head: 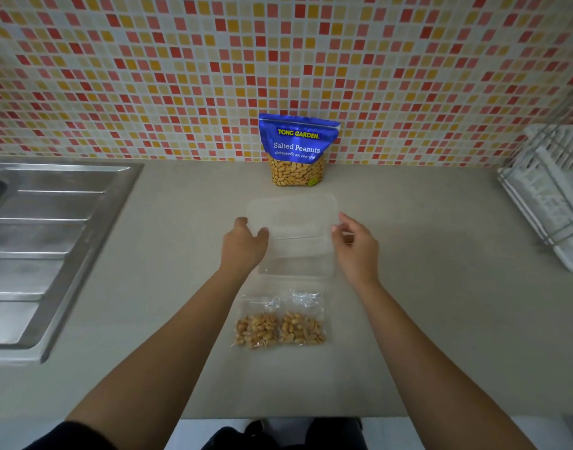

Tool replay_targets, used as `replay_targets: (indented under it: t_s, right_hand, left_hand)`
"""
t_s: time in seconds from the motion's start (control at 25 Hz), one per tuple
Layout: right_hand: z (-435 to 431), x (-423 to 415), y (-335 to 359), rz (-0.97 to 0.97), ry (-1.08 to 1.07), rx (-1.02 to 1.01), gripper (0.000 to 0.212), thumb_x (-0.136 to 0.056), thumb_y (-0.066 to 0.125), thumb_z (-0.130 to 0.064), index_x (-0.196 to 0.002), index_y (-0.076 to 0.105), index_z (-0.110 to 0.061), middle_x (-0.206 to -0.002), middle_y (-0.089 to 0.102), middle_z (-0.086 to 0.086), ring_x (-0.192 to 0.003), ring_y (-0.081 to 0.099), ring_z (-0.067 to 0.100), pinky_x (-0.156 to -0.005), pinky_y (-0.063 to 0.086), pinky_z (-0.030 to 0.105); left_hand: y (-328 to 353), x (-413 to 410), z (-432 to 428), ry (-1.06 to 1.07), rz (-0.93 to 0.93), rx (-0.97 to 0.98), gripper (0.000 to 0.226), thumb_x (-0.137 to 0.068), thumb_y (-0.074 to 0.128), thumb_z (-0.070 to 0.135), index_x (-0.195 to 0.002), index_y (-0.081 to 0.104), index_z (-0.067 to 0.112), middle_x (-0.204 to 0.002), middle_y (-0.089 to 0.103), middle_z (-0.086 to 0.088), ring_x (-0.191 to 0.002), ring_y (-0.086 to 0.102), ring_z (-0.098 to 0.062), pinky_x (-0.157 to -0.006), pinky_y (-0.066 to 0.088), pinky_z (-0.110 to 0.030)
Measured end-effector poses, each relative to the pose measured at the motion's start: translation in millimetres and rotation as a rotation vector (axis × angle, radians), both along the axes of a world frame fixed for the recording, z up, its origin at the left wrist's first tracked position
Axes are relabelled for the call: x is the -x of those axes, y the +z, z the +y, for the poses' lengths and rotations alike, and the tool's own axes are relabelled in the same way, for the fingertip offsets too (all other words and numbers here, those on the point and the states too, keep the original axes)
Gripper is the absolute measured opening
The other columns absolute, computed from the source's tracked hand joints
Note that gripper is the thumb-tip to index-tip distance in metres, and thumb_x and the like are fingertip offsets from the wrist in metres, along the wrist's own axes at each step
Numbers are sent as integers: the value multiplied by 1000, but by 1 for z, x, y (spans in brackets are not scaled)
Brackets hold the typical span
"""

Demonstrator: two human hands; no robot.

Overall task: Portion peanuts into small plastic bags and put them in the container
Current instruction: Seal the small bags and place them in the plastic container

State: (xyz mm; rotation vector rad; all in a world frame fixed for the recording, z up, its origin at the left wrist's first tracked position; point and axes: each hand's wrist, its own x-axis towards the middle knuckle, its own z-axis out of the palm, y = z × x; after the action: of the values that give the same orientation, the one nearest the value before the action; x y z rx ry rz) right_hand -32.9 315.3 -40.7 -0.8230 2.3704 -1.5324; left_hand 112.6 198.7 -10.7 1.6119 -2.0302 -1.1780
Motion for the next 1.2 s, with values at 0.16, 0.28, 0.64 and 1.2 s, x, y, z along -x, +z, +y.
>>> replay_targets:
  t_s: [0.16, 0.28, 0.64, 1.2]
  right_hand:
    - [13, 22, 12, -201, -73, 101, 30, -85, 64, -15, -115, 60, -13, -90, 64, -2, -71, 57, 7, -69, 46, 12]
    - [36, 46, 15, -479, -31, 187, 59, -81, 63, -1, -129, 40, -26, -92, 63, -2, -69, 59, 13, -69, 50, 27]
    - [108, 83, -25, -699, -27, 111, 33, -87, 57, 4, -114, 53, -14, -76, 54, 4, -54, 60, 0, -61, 54, 14]
    - [97, 62, -74, -43, -208, -508, 31, -81, 62, -11, -109, 66, 0, -104, 67, 25, -96, 64, 36, -85, 47, 37]
  left_hand:
    - [25, 21, 5, -29, 49, 119, 54, -88, 52, 15, -139, 34, 10, -128, 55, -15, -116, 53, -30, -92, 44, -35]
    - [34, 46, 6, -166, 137, 173, 54, -82, 49, 0, -135, 43, 13, -120, 61, -11, -112, 55, -27, -89, 45, -30]
    - [16, 132, 17, -459, 107, 200, 37, -90, 58, 20, -124, 58, 6, -122, 63, -12, -112, 59, -25, -94, 40, -24]
    - [-60, 29, -17, -181, -498, 351, 23, -88, 47, 13, -104, 56, -3, -106, 62, -25, -101, 58, -41, -83, 47, -42]
